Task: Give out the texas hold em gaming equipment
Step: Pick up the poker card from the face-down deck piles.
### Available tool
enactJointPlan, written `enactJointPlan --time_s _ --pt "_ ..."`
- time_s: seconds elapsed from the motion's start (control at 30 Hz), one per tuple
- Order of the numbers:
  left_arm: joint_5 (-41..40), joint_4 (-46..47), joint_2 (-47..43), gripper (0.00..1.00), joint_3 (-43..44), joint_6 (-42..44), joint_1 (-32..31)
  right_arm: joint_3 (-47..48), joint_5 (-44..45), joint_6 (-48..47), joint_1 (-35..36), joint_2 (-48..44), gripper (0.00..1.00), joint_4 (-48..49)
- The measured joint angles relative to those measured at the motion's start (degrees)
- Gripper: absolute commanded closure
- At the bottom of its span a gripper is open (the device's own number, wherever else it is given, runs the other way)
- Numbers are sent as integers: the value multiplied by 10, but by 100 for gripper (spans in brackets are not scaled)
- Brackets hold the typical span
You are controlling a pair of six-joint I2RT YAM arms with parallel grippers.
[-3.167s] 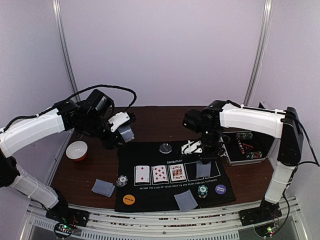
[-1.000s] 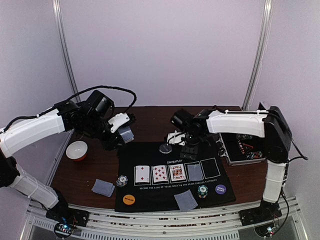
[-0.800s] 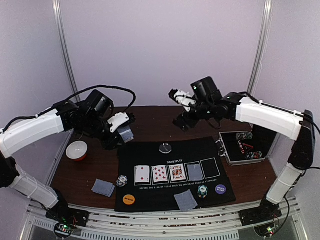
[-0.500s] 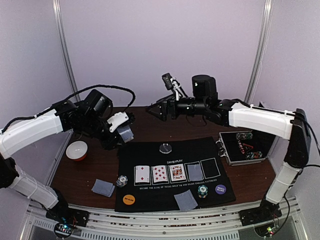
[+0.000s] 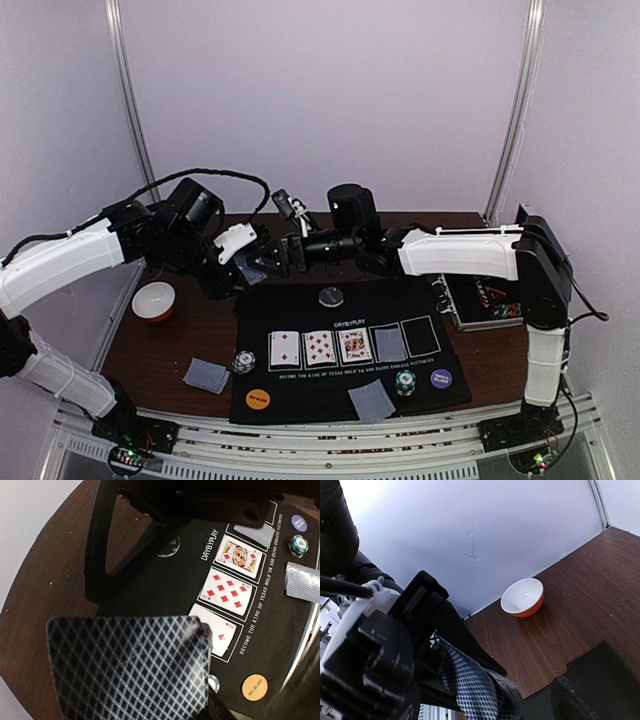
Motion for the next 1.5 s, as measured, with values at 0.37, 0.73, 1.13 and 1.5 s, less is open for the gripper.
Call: enactJointPlan --time_s 0.37,0.73,1.13,1.5 --pt "5 0 -1 59 0 1 0 45 55 -40 11 28 50 -62" --pt "3 0 -2 59 -2 2 0 52 76 -80 9 14 76 -124" --pt "-5 0 -3 59 -5 2 1 62 87 -113 7 -10 100 -186" --pt "-7 1 -3 59 -7 2 1 66 103 -154 -8 -45 100 -259"
